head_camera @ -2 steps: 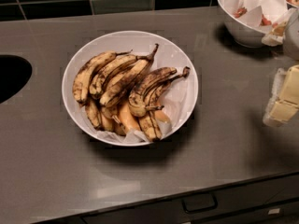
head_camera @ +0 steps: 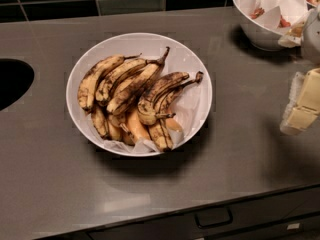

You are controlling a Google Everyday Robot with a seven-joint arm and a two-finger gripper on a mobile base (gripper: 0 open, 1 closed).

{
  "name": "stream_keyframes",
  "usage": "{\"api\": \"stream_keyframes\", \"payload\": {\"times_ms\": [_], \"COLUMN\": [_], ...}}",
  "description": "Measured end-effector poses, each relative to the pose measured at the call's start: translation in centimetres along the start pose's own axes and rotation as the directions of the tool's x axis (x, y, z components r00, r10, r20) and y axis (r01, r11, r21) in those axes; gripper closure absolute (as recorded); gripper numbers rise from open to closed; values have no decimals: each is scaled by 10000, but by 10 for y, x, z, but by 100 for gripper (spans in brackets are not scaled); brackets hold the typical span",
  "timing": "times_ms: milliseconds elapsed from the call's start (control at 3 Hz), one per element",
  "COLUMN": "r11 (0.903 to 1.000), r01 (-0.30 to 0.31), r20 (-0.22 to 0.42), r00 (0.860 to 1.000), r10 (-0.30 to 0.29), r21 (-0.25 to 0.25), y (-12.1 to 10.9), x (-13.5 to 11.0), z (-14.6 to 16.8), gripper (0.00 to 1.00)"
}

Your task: Pick banana from white bowl

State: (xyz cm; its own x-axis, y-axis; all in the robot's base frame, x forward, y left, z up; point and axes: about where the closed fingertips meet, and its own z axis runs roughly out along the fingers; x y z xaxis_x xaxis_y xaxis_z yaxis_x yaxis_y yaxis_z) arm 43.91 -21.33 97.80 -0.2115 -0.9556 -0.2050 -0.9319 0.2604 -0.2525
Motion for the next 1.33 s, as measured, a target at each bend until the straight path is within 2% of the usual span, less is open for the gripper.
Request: {"api": "stream_keyframes", "payload": {"times_ms": [333, 667, 1000, 1333], "r11": [9964, 9797, 9797, 9731], "r01": [804, 1877, 1877, 2233], "r20": [1, 165, 165, 324], "r00": [9968, 9822, 9822, 9746], "r10": [-805, -1870, -1870, -2217], "r21": [-264, -699, -698, -569], "y": [0, 6, 6, 5], "x": [-28, -67, -67, -79], "z": [11, 28, 28, 26], "gripper": [0, 0, 0, 0]}}
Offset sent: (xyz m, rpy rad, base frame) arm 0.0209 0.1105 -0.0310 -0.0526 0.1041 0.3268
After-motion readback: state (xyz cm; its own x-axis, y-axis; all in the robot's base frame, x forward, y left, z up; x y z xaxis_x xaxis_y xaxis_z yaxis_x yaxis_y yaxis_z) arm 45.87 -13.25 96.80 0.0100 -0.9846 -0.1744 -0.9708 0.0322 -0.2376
